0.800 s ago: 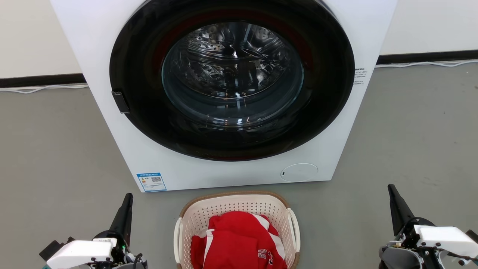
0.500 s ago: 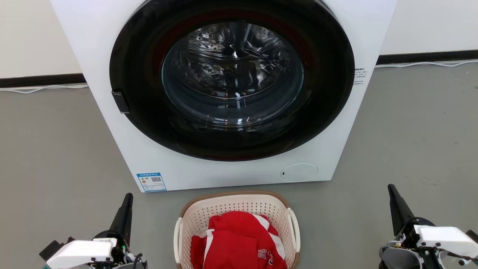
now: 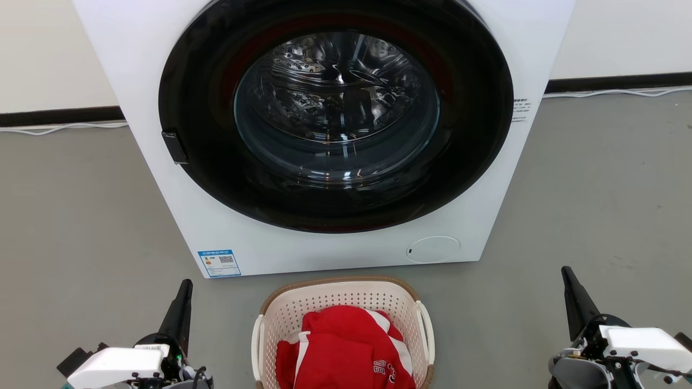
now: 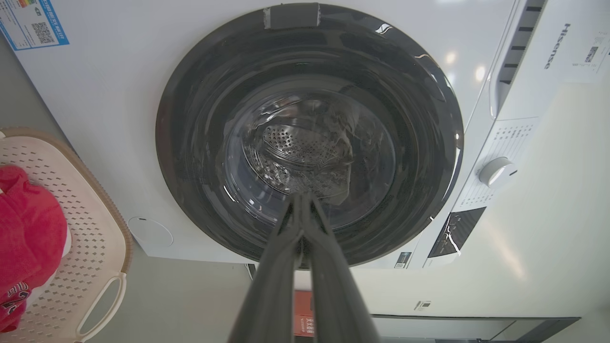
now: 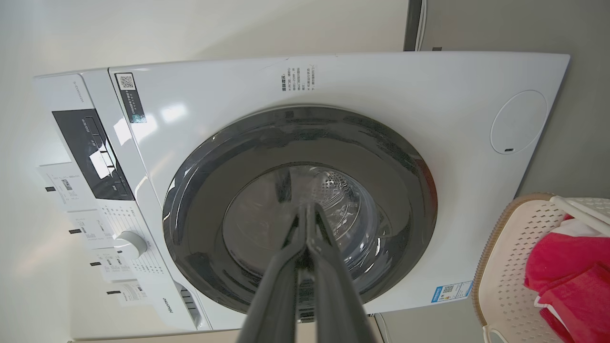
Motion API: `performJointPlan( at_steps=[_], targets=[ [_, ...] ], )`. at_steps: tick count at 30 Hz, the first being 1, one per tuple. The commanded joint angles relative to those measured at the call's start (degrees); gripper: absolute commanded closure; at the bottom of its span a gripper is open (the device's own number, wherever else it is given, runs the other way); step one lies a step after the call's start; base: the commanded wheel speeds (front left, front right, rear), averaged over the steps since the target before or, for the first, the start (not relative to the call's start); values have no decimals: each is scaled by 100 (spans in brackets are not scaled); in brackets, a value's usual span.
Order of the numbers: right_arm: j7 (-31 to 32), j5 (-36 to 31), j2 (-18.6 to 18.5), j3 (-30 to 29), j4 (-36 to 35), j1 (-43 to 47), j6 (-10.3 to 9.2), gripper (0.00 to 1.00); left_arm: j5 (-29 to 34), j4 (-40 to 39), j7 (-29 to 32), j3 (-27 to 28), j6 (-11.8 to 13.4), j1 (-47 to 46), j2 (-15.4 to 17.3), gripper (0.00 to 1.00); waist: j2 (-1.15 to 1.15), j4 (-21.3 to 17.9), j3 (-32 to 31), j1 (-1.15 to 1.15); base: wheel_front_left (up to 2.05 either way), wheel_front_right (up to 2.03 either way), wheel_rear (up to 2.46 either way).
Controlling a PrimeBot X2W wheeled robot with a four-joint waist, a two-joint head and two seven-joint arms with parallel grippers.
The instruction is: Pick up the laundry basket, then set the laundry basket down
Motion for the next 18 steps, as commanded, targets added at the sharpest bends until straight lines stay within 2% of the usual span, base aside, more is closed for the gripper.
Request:
performJointPlan(
  at_steps=[1, 17, 18],
  targets=[
    [43, 39, -25, 107, -151, -233, 41, 100, -30, -167, 33, 140, -43, -317, 76, 100, 0, 0, 0, 0, 0, 0, 0],
    [43, 39, -25, 107, -151, -233, 41, 100, -30, -167, 33, 140, -43, -317, 76, 100, 0, 0, 0, 0, 0, 0, 0],
    [0, -2, -1, 3, 20, 13, -1, 0, 0, 22, -4, 1, 0, 10, -3, 0, 0, 0, 0, 0, 0, 0, 0]
  ],
)
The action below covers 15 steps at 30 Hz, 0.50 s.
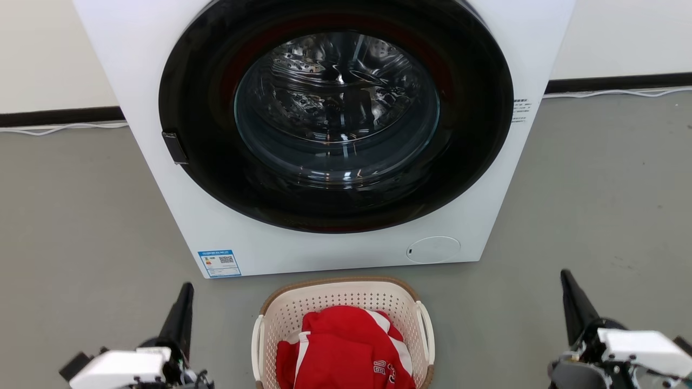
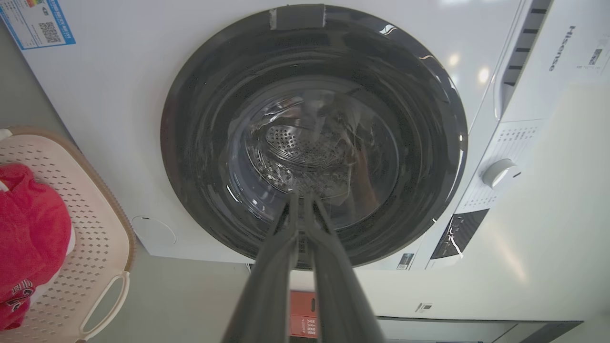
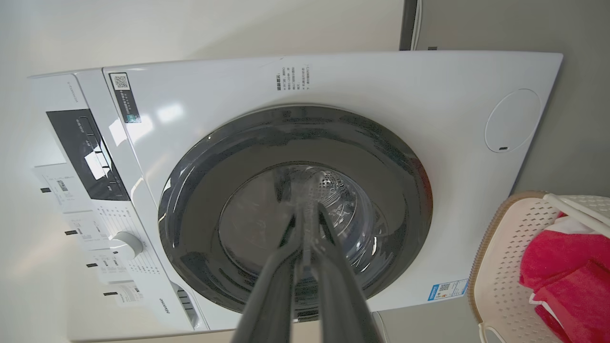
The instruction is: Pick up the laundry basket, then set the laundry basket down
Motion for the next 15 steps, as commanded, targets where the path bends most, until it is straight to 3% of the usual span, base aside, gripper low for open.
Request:
performJointPlan(
  at_steps=[1, 8, 15],
  targets=[
    [-1, 1, 4, 3, 21, 17, -2, 0, 0, 29, -4, 0, 0, 13, -5, 0, 0, 0, 0, 0, 0, 0, 0],
    [-94, -1, 3, 41, -69, 59, 0, 0, 24, -2, -118, -82, -3, 32, 0, 0, 0, -1, -8, 13, 0, 0, 0],
    [-224, -136, -41, 124, -145, 103, 3, 0, 88, -23, -239, -172, -5, 50, 7, 0, 0, -4, 8, 1, 0, 0, 0]
  ],
)
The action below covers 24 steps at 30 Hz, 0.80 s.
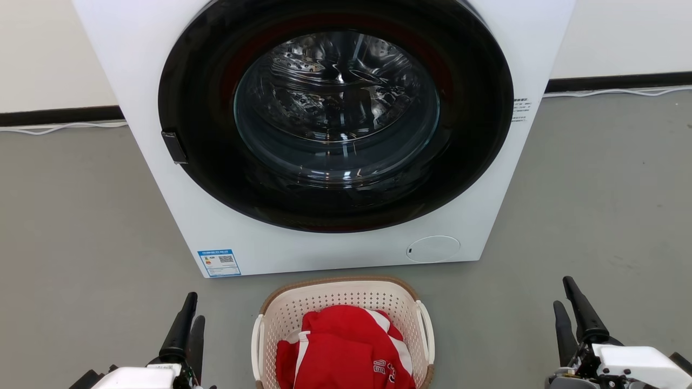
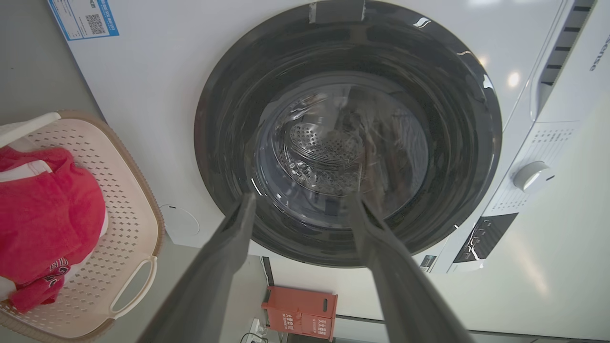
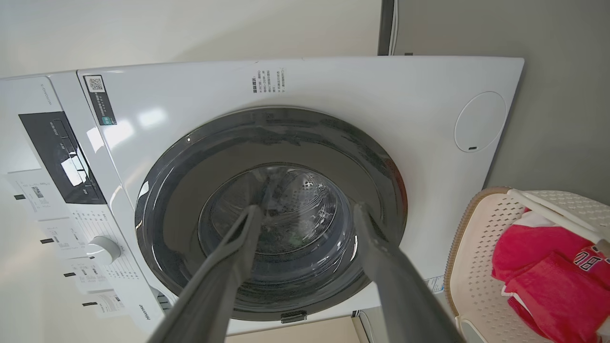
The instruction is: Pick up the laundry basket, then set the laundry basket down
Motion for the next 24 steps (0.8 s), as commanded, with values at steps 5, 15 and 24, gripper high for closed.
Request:
performJointPlan(
  at_steps=[5, 15, 24],
  targets=[
    [-162, -337, -137, 108, -221, -125, 11, 0, 213, -175, -113, -54, -13, -171, 55, 0, 0, -2, 2, -1, 0, 0, 0],
    [-313, -1166, -153, 140, -319, -106, 14, 0, 822, -142, -264, -69, -16, -174, 58, 0, 0, -3, 12, -1, 0, 0, 0],
    [-465, -2205, -181, 180, -420, -82, 17, 0, 1611, -160, -416, -57, -20, -175, 57, 0, 0, -6, 22, -1, 0, 0, 0]
  ],
)
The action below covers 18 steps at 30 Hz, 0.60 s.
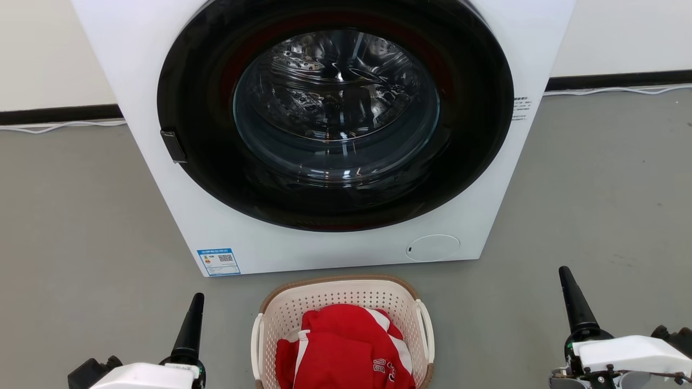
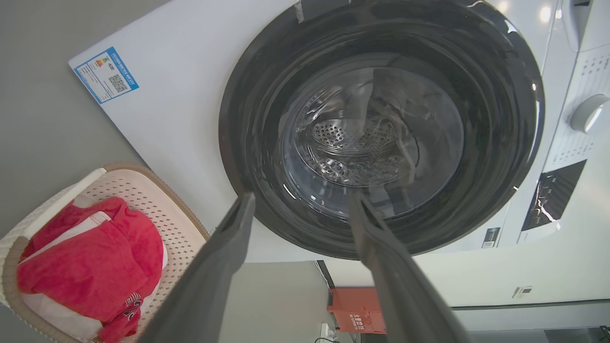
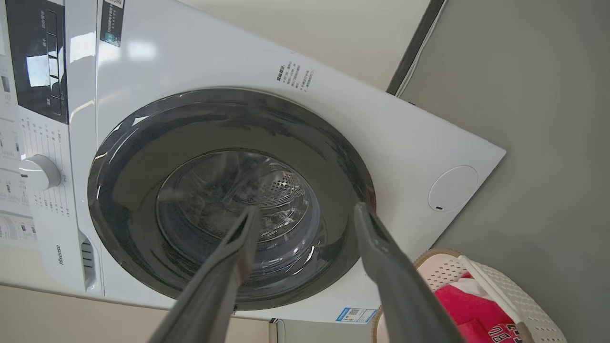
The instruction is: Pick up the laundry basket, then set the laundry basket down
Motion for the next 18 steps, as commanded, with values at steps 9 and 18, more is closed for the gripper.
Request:
performJointPlan(
  at_steps=[9, 18],
  targets=[
    [-223, -1120, -124, 86, -238, -63, 20, 0, 994, -203, -205, 48, -23, -147, 48, 0, 0, -16, 7, -1, 0, 0, 0],
    [-374, -1871, -174, 147, -225, -54, 23, 0, 1700, -207, -357, 73, -26, -140, 54, 0, 0, -32, 9, -1, 0, 0, 0]
  ],
)
